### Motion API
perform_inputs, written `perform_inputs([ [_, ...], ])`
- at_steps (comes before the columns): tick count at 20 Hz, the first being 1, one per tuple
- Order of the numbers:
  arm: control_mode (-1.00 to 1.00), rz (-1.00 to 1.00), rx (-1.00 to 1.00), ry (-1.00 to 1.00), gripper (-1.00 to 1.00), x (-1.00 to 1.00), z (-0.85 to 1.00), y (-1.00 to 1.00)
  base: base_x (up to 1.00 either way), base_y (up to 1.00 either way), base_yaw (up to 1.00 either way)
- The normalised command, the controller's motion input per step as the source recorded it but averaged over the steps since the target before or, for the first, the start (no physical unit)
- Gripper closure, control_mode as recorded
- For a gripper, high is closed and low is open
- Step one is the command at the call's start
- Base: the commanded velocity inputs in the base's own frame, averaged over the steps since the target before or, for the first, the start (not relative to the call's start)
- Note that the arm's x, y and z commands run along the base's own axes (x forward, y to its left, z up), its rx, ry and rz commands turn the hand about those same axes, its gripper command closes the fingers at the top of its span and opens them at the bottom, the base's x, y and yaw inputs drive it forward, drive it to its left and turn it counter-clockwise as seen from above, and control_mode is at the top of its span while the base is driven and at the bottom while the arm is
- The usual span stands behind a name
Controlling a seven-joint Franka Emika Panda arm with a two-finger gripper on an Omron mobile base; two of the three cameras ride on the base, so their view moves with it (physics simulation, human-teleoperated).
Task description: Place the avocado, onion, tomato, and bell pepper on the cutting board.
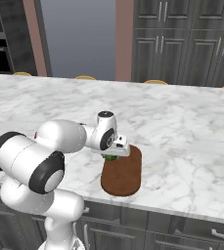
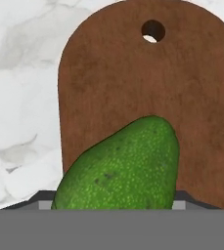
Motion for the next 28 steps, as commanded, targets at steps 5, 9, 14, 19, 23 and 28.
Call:
perform_inputs([
  [5,-1.00,0.00,0.00,0.00,1.00,0.00,-0.28,-0.02,0.00,0.00,0.00],
  [9,-1.00,0.00,0.00,0.00,1.00,0.00,-0.29,-0.06,0.00,0.00,0.00],
  [14,-1.00,0.00,0.00,0.00,-1.00,0.00,-0.21,-0.05,0.00,0.00,0.00],
  [19,-1.00,0.00,0.00,0.00,-1.00,0.00,-0.03,-0.03,0.00,0.00,0.00],
  [23,-1.00,0.00,0.00,0.00,-1.00,0.00,0.00,0.00,0.00,0.00,0.00],
  [28,-1.00,0.00,0.00,-0.06,-1.00,-0.01,0.36,0.00,0.00,0.00,0.00],
])
